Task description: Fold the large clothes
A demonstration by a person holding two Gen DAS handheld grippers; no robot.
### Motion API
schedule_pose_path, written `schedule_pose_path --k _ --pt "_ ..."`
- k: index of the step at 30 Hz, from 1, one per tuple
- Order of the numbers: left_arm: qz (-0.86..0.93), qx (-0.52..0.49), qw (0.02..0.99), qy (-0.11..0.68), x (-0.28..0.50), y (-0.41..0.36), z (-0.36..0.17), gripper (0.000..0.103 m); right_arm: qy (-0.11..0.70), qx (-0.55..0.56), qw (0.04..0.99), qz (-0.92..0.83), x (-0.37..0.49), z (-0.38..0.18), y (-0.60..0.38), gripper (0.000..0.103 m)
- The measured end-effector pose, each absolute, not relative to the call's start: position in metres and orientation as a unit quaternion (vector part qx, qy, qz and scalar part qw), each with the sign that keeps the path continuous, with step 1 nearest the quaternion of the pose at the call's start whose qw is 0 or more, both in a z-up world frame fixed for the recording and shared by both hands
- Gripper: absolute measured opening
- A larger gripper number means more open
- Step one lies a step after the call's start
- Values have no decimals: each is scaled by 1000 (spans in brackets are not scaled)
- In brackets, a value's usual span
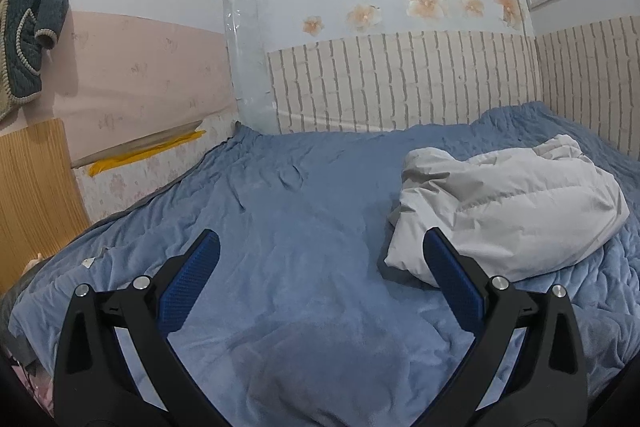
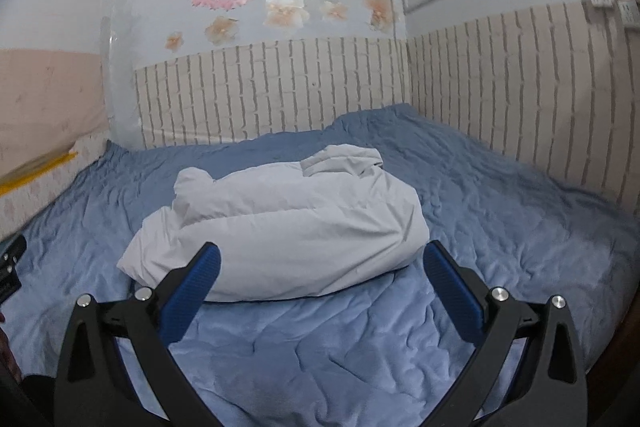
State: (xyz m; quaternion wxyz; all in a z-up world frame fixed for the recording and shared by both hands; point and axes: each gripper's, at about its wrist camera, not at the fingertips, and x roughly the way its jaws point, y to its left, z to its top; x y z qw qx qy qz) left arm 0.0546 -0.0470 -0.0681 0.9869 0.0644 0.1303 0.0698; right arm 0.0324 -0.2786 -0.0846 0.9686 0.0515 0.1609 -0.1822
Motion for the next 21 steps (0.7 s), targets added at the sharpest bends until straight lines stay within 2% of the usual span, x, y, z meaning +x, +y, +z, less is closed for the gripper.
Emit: schedule_pose_path --k 21 --pt "56 51 991 110 50 -43 -70 100 166 27 967 -189 33 -84 -265 101"
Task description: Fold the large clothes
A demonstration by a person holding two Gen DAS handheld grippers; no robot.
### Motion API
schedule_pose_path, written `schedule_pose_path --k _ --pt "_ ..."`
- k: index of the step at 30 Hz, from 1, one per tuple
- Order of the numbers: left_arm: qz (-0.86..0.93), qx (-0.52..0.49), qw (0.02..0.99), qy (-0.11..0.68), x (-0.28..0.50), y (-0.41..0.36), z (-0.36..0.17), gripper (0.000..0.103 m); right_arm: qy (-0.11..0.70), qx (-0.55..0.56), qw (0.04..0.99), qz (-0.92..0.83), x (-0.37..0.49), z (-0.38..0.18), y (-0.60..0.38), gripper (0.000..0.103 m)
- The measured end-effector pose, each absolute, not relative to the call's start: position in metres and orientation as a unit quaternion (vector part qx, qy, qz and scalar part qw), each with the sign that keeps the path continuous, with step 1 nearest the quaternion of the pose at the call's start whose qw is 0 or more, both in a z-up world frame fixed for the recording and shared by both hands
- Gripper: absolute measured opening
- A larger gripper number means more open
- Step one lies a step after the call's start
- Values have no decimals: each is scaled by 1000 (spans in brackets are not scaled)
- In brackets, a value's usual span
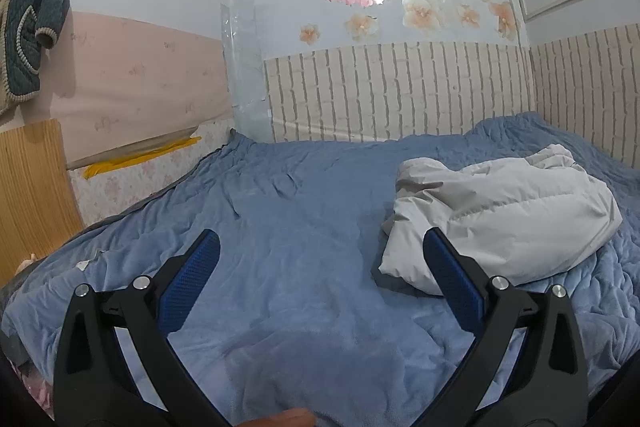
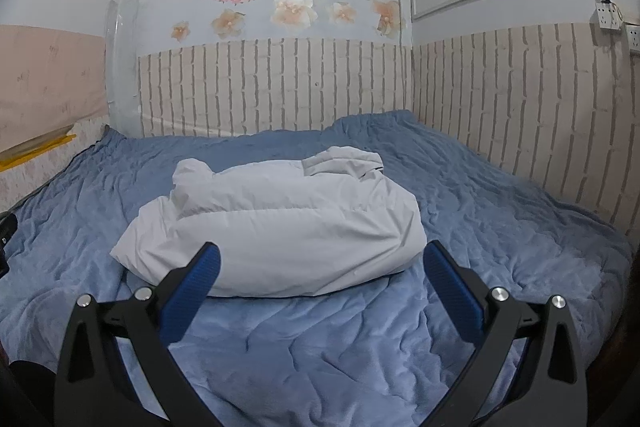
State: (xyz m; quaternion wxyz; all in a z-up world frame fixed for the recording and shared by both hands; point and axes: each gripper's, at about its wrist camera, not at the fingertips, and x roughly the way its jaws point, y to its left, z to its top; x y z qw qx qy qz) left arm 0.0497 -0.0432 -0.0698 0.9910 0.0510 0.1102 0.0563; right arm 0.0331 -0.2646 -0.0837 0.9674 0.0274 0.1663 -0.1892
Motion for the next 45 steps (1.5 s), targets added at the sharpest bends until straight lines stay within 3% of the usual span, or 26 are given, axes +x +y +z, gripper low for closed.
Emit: schedule_pose_path --k 25,33,45 --pt "58 46 989 132 60 -44 -74 100 168 -29 968 -186 41 -86 -248 101" --pt "28 88 992 87 46 -67 -74 100 172 15 965 -196 47 -90 -263 101" --pt "25 83 990 115 59 -69 -76 100 148 -90 980 -99 44 -93 -217 101"
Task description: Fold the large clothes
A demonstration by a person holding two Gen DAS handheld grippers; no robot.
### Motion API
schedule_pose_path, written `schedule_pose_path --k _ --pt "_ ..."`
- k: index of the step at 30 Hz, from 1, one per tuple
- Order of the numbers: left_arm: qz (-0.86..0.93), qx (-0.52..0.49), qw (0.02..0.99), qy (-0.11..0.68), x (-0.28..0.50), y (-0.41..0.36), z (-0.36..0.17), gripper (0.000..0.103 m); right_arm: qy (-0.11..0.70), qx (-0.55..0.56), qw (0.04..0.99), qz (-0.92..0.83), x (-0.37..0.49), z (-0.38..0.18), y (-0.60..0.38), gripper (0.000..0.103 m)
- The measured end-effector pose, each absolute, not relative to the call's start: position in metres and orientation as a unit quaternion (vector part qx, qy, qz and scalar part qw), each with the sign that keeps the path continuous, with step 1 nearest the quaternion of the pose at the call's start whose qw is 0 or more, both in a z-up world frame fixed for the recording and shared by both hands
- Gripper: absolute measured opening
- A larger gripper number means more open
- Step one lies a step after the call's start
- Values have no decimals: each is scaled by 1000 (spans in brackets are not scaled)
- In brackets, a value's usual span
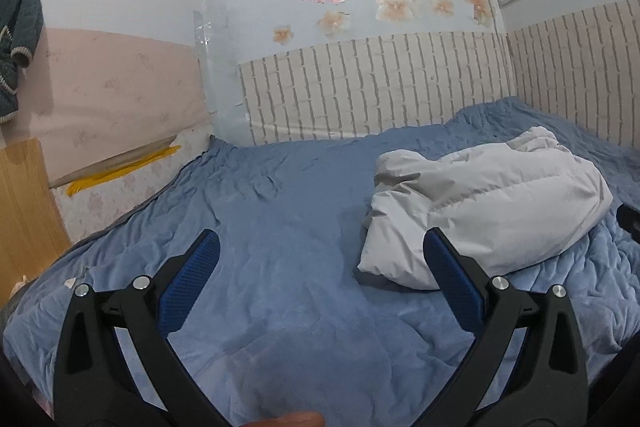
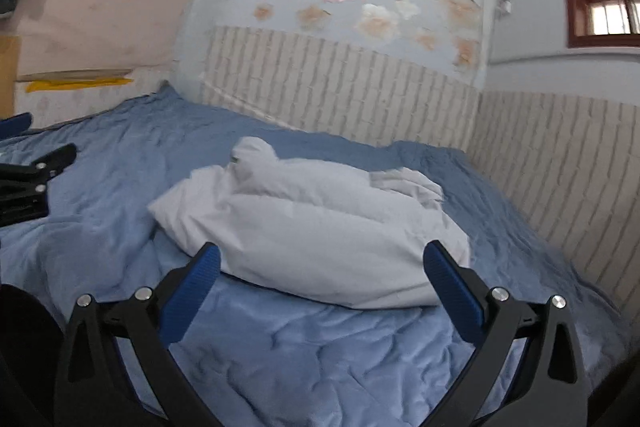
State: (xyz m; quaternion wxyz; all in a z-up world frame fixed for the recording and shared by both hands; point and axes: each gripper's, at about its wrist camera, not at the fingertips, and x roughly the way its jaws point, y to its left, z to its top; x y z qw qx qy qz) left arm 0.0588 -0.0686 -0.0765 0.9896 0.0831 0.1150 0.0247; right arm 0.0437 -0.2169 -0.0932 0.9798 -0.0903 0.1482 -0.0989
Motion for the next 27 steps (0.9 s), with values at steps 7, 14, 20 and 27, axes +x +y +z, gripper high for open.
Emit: schedule_pose_path --k 7,14,20,27 --pt "33 59 990 123 61 -57 -77 100 139 -38 978 -151 36 -88 -242 101" --pt "31 66 990 118 60 -59 -77 100 167 4 974 -153 43 -90 -261 101" --pt "26 54 991 118 60 -53 -77 100 172 -31 972 -156 48 -92 -247 101" --pt "24 53 992 110 57 -52 -76 100 167 -57 971 -159 45 -90 -235 101"
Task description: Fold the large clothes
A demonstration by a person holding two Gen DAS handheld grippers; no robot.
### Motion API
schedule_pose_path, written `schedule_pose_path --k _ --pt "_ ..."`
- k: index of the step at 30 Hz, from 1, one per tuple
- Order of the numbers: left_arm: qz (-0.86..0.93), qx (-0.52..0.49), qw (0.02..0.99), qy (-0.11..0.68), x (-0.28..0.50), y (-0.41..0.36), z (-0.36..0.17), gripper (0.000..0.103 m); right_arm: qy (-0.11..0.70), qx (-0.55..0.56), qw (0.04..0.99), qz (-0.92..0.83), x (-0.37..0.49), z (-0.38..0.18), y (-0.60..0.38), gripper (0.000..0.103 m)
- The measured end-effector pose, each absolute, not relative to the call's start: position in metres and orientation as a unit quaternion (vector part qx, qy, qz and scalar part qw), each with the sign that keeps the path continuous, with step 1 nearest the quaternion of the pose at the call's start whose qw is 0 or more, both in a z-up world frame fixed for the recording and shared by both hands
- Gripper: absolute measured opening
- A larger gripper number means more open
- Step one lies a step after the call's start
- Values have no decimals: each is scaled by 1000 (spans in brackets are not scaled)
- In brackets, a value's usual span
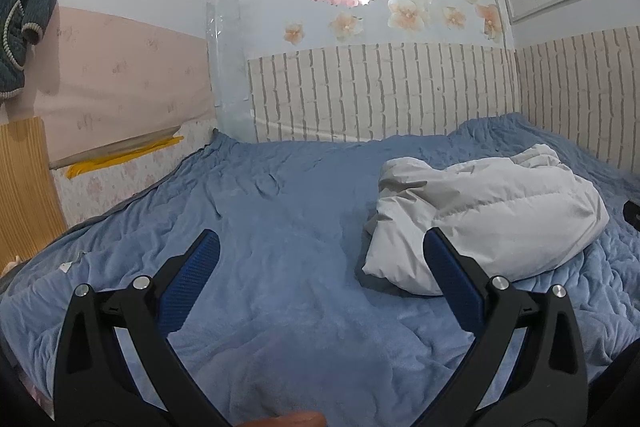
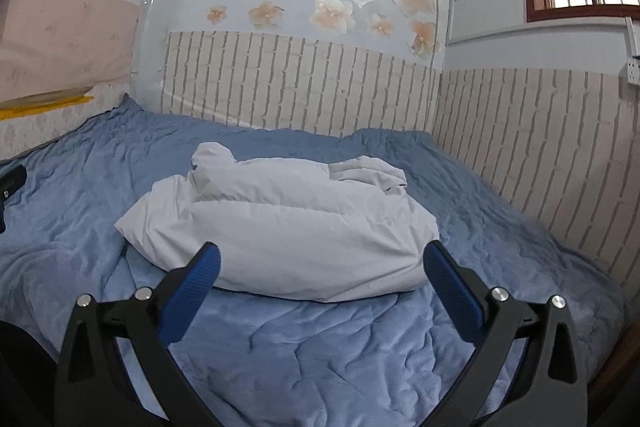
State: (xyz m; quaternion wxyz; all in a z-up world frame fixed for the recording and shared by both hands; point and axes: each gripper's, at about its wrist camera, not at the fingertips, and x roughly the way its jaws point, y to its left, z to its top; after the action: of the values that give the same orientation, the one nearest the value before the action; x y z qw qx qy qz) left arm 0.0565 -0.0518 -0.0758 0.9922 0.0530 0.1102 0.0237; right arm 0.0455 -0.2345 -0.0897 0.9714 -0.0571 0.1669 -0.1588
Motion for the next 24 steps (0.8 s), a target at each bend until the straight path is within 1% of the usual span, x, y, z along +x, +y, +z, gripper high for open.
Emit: schedule_pose_path --k 11,17,24 --pt "18 90 990 105 53 -67 -77 100 171 -22 973 -155 43 -86 -244 101" --pt "9 119 988 93 48 -79 -78 100 172 -24 973 -154 45 -87 -246 101" --pt "12 102 989 107 53 -72 -77 100 173 -16 973 -153 47 -89 -248 101"
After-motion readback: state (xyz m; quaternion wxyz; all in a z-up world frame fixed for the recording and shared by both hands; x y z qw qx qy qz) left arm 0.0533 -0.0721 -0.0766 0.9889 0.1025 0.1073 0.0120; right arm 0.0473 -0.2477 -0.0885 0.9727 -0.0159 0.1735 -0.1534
